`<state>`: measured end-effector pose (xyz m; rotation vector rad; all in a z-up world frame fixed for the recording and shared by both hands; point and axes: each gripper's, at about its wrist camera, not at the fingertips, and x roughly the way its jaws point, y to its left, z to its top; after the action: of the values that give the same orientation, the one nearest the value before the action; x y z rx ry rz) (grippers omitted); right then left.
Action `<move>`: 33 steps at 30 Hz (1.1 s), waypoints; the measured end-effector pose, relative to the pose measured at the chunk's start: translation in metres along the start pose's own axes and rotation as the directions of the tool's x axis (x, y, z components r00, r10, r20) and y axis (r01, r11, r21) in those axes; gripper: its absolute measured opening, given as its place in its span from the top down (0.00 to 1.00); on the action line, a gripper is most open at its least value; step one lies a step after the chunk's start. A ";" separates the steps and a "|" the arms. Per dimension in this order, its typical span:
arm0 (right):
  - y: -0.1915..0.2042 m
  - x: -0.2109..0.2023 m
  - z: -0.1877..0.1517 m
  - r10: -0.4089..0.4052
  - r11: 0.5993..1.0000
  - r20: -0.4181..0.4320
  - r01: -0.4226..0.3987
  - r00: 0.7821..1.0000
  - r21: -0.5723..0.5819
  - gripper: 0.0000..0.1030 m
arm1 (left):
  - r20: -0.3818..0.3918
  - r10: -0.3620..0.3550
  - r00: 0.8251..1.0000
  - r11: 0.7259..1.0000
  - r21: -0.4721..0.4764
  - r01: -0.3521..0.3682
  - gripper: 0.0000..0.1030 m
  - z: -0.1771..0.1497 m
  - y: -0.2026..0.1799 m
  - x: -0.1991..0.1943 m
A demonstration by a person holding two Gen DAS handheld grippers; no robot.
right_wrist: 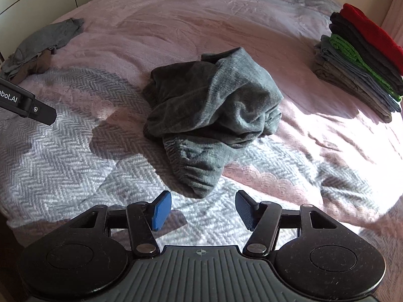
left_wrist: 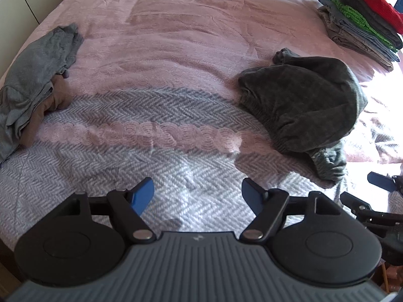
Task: Fold clothes
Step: 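Grasp the shorts with the right gripper while the left gripper grasps them too, then lift the shorts with both grippers and shake them out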
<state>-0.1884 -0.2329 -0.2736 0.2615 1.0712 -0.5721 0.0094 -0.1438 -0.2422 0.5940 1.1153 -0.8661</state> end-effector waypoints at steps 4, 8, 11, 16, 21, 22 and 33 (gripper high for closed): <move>0.019 0.027 0.000 -0.047 0.993 0.041 0.052 0.998 -0.104 0.41 | 0.007 -0.016 1.000 0.999 0.034 0.015 0.35 0.007 0.009 0.019; 0.031 0.057 -0.008 -0.089 0.966 0.074 0.104 0.993 -0.236 0.50 | 0.004 -0.029 1.000 0.998 0.049 0.029 0.37 0.016 0.014 0.035; 0.018 0.059 -0.011 -0.087 0.970 0.082 0.104 0.993 -0.220 0.85 | 0.006 -0.056 0.998 0.997 0.054 0.056 0.40 0.027 0.014 0.042; -0.042 0.023 -0.021 -0.175 0.984 0.120 0.179 0.977 -0.021 0.88 | 0.013 -0.136 0.991 0.988 0.080 0.135 0.47 0.047 0.004 0.052; -0.101 -0.018 -0.029 -0.346 0.935 0.129 0.329 0.929 0.132 0.88 | 0.000 -0.328 0.945 0.941 0.083 0.327 0.49 0.067 -0.017 0.070; -0.112 -0.024 -0.031 -0.370 0.923 0.126 0.350 0.920 0.160 0.88 | -0.008 -0.368 0.930 0.927 0.078 0.367 0.49 0.069 -0.023 0.074; -0.136 -0.017 -0.038 -0.360 0.910 0.074 0.333 0.930 0.246 0.88 | -0.143 -0.601 0.787 0.799 -0.110 0.591 0.46 0.062 -0.088 0.128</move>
<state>-0.2990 -0.3219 -0.2675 0.2361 0.9412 -1.0253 -0.0087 -0.2779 -0.3404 0.2560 1.5204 -1.3402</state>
